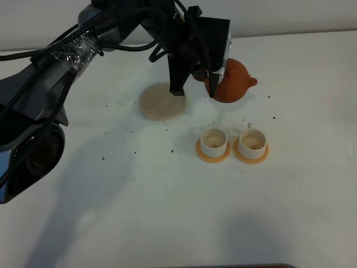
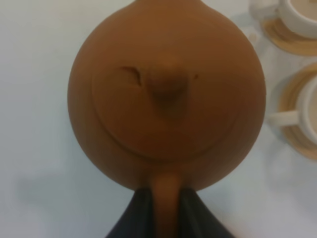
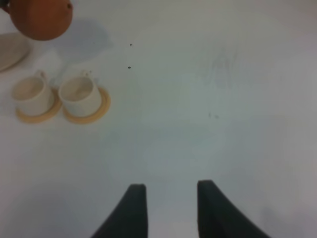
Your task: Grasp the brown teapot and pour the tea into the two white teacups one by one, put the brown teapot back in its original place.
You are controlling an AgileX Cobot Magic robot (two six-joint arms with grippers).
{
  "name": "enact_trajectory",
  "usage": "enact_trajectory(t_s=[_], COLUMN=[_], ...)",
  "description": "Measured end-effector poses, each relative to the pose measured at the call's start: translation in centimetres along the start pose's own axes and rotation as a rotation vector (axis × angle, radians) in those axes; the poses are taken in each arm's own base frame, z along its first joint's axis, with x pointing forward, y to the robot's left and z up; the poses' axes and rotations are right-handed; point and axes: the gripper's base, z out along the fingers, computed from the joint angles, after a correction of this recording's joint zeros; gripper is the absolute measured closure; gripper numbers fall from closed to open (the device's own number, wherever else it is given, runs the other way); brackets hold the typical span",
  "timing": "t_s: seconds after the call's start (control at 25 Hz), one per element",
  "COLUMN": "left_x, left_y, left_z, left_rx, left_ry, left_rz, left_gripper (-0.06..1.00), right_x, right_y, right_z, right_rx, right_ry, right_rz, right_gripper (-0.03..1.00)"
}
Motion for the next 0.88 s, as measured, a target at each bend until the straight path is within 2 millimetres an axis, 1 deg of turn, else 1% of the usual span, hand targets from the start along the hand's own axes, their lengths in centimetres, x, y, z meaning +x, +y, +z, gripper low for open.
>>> enact_trajectory(t_s=[0.48, 0.68, 0.88], left_x=[-1.4, -1.5, -1.5], left_y=[-0.2, -0.2, -0.1], left_z=[0.3, 0.4, 0.4], left_rx=[-0.008, -0.01, -0.02], left_ry=[-0.006, -0.007, -0.006], left_rz=[0.214, 0.26, 0.269], left_gripper=[0.83, 0.83, 0.83], right_x=[0.0, 0.0, 0.0], right_y=[0.0, 0.0, 0.0], right_z=[0.0, 0.0, 0.0], right_rx=[0.0, 0.0, 0.0], right_ry=[0.0, 0.0, 0.0], right_rz=[0.0, 0.0, 0.0], right_gripper=[0.73, 0.73, 0.73])
